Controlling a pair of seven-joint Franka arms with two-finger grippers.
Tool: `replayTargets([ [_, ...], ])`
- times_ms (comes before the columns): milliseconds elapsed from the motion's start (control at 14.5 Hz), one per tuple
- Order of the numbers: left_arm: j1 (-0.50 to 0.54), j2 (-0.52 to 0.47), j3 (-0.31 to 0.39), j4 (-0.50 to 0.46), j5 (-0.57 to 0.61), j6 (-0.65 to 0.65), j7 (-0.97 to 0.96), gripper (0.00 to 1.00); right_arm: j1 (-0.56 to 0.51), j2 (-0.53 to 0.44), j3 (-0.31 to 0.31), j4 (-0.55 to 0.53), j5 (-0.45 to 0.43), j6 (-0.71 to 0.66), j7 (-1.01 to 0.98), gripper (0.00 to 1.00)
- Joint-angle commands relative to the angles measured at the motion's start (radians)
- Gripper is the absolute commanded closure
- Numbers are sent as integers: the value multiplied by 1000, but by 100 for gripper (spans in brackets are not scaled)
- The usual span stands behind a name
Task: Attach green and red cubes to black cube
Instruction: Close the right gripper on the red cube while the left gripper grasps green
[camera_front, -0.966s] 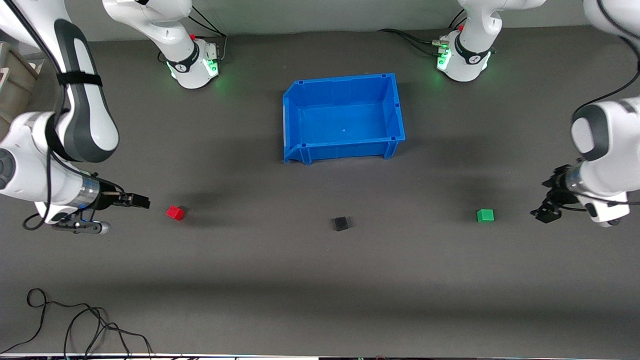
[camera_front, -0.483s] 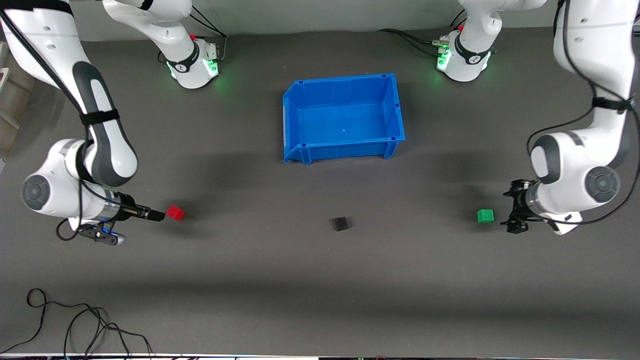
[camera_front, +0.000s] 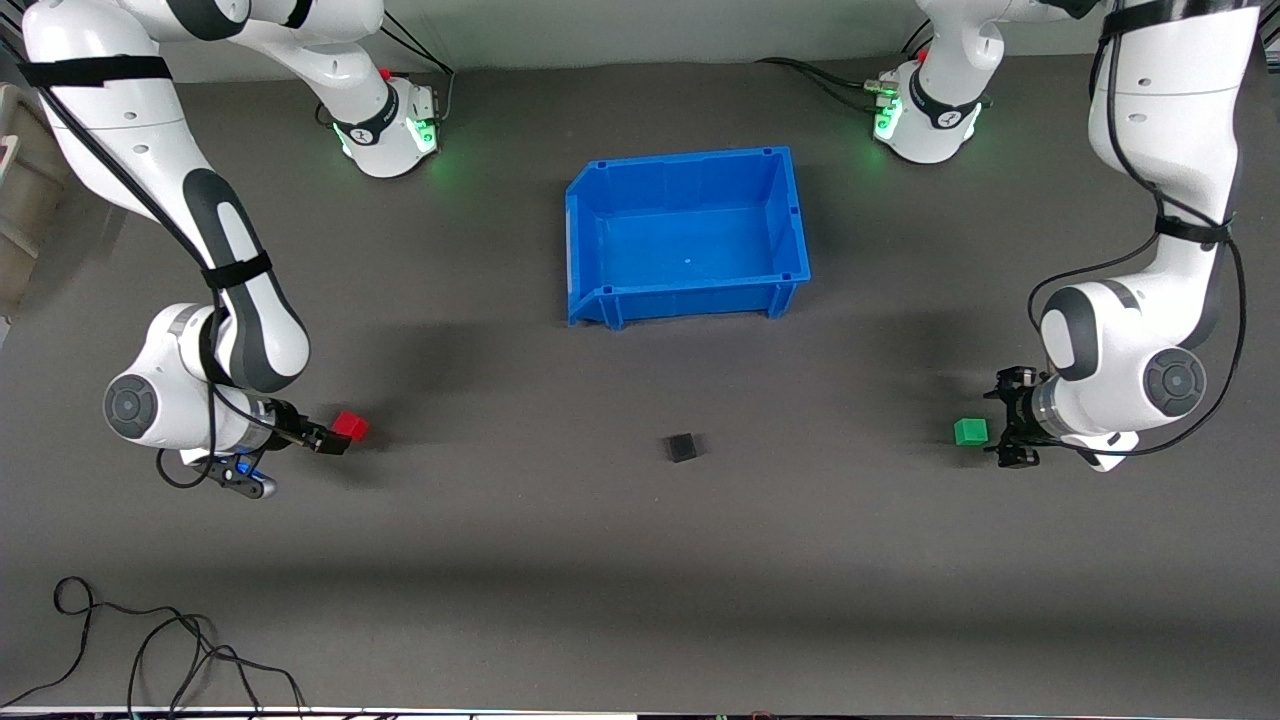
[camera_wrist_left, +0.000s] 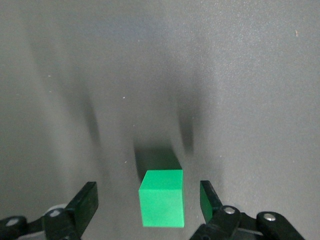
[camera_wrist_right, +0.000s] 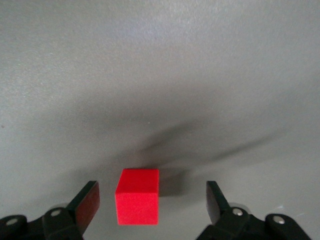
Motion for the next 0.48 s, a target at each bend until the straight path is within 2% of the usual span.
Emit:
replayTargets([
  [0,-24,18,11,-7,-14,46,-42,9,15,15,-2,10,18,15,32,5],
  [69,-30,27,11,-8,-14,55,-57,11,19,23,-2,10,18,15,33,5],
  [207,-32,29,11,-8,-14,60,-95,24,39,32,-2,10,18,26,33,5],
  [414,-32,32,11,-8,-14,66,-97,55,41,37,-2,10,18,27,33,5],
])
